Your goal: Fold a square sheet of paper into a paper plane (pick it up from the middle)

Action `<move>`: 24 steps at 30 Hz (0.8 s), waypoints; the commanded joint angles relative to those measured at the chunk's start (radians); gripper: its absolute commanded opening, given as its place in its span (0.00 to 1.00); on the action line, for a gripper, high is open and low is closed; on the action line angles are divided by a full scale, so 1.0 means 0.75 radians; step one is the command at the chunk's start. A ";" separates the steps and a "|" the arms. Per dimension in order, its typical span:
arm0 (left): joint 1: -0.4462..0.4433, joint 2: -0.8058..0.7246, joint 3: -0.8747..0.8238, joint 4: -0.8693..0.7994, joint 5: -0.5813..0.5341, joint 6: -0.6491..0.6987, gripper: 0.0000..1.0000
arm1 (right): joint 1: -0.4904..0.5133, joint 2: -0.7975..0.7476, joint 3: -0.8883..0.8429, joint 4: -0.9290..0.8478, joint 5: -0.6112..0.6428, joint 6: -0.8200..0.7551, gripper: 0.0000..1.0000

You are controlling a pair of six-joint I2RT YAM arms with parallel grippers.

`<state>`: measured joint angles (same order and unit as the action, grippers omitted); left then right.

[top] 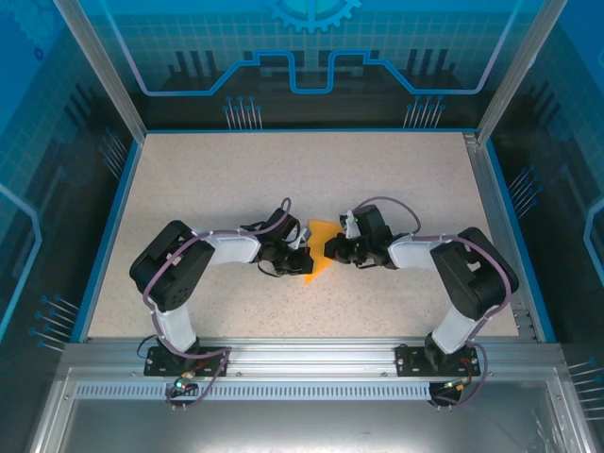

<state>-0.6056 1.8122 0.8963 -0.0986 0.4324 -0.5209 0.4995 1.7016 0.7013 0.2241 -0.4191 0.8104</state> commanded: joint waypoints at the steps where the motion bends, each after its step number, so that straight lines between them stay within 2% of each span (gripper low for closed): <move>1: 0.005 0.030 -0.017 -0.130 -0.062 0.038 0.02 | -0.014 0.069 -0.004 0.000 0.021 0.016 0.07; 7: 0.006 0.013 -0.029 -0.124 -0.062 0.036 0.02 | -0.129 0.082 -0.049 -0.001 0.015 0.001 0.07; 12: 0.005 -0.004 -0.048 -0.111 -0.050 0.027 0.02 | -0.201 0.003 -0.044 -0.075 0.030 -0.038 0.09; 24: 0.005 -0.023 -0.070 -0.106 -0.010 0.039 0.03 | -0.070 -0.158 -0.004 -0.124 0.054 -0.040 0.13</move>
<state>-0.6048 1.7981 0.8799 -0.0956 0.4347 -0.5205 0.4175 1.5974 0.6846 0.1650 -0.3923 0.7879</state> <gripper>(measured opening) 0.049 0.127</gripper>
